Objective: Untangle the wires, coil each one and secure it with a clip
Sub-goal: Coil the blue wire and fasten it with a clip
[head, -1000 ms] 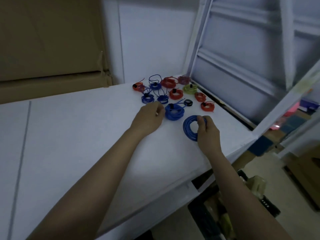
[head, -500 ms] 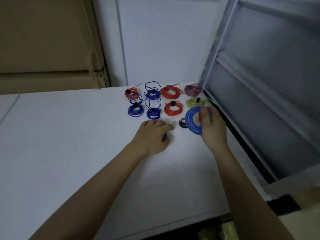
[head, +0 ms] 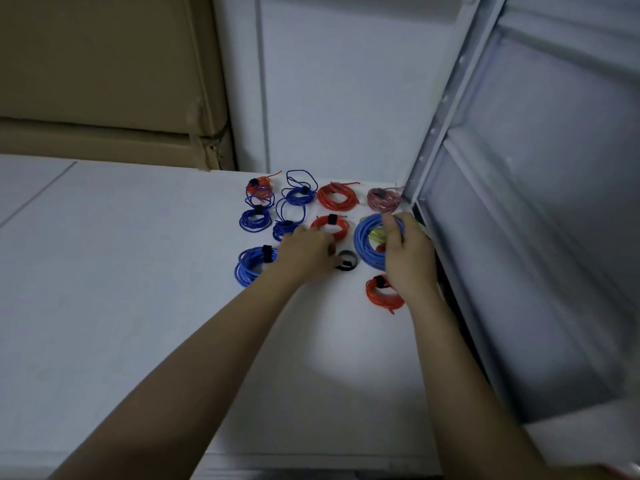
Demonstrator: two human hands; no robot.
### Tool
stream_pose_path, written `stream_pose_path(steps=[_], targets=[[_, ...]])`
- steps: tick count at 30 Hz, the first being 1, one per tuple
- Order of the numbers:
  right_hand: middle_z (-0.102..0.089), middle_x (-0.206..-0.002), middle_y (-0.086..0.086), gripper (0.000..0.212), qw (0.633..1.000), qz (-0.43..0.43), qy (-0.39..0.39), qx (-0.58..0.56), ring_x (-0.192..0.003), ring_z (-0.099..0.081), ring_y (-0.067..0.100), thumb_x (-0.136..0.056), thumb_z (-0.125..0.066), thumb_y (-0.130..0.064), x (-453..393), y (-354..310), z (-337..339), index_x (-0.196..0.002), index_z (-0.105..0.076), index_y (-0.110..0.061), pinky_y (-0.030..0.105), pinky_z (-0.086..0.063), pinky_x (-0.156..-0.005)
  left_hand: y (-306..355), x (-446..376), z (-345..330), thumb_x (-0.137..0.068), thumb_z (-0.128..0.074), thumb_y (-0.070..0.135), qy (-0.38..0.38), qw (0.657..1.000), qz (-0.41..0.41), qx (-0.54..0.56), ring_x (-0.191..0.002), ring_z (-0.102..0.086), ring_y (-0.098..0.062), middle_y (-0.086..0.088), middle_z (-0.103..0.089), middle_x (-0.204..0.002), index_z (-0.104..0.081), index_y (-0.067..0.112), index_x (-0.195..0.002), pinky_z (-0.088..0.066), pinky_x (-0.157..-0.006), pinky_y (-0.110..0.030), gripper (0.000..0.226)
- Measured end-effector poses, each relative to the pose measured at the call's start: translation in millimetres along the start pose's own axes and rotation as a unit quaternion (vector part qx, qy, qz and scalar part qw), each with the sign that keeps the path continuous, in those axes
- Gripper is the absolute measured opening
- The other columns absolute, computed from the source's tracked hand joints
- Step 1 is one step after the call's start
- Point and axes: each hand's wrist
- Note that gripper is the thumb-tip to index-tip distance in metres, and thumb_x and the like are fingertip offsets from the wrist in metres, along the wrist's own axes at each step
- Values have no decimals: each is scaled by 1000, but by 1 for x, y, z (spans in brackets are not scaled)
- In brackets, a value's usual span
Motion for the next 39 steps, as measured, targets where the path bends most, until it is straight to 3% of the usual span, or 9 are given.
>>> stream_pose_path(steps=[8,12,15,21,27,30,32,36,39], targets=[[-51,-77,-13,24,1000,-7,-6,-29,-70,-50,2,-102,-40,-33,2,-6,-9,-99,-57,-16,14,-36,-58,8,-1,-4,-96,-50,28,6,1000,11,9,-92,-53,-23,-3,-63,-91,-53,18,-92,-23,-94,-42,11],[-57,-89,-5,27,998,-4,1,-63,-80,-52,10,-102,-39,-34,3,-14,-16,-107,-59,-15,20,-37,-63,2,11,4,-93,-57,28,144,989,-35,4,-89,-58,-18,6,-63,-86,-60,22,-95,-17,-97,-37,8],[-56,-80,-11,22,991,2,22,-132,-74,-53,5,-102,-39,-32,-2,-34,-26,-98,-56,-20,19,-39,-65,-11,24,23,-94,-54,22,287,956,-54,42,-87,-61,-25,-3,-67,-91,-64,12,-96,-34,-91,-37,14],[-64,-84,-4,29,981,4,-52,-185,-76,-58,4,-101,-38,-40,-19,-86,-62,-89,-58,-23,26,-47,-74,-57,39,62,-93,-58,16,386,897,-45,208,-72,-63,-20,-2,-67,-86,-64,11,-96,-53,-65,-38,9],[-69,-90,-8,28,960,-27,-91,-263,-91,-66,15,-99,-40,-46,-29,-110,-110,-86,-60,-34,45,-54,-86,-99,25,73,-86,-61,1,394,882,-76,246,-76,-61,-14,-6,-69,-87,-67,4,-96,-48,-65,-18,12],[-69,-86,-11,28,932,-73,-120,-333,-77,-67,5,-100,-39,-46,-32,-108,-123,-89,-61,-32,29,-56,-65,-116,17,62,-85,-61,2,394,885,-84,236,-80,-62,-17,-5,-68,-87,-66,4,-96,-53,-66,-30,13],[-69,-88,-6,31,915,-104,-154,-358,-73,-66,6,-100,-38,-47,-33,-104,-131,-94,-63,-29,20,-49,-53,-123,15,56,-86,-63,4,397,881,-80,244,-79,-61,-6,-3,-68,-86,-66,4,-96,-51,-66,-21,11],[-70,-101,10,42,913,-119,-177,-348,-89,-67,24,-99,-36,-50,-36,-105,-141,-114,-62,-20,24,-45,-57,-129,17,59,-88,-65,11,398,878,-56,261,-73,-58,2,3,-67,-79,-70,6,-93,-43,-62,-8,8],[-67,-83,5,42,907,-112,-182,-364,-58,-62,5,-101,-35,-44,-32,-108,-139,-114,-60,-13,16,-39,-44,-129,19,64,-91,-61,14,340,871,10,353,-55,-60,-2,2,-64,-65,-67,5,-85,-45,-49,-16,12]])
Point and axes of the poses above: each hand's wrist, its own x-axis away from the middle knuckle, its own z-axis out of the back of the hand, y = z × x
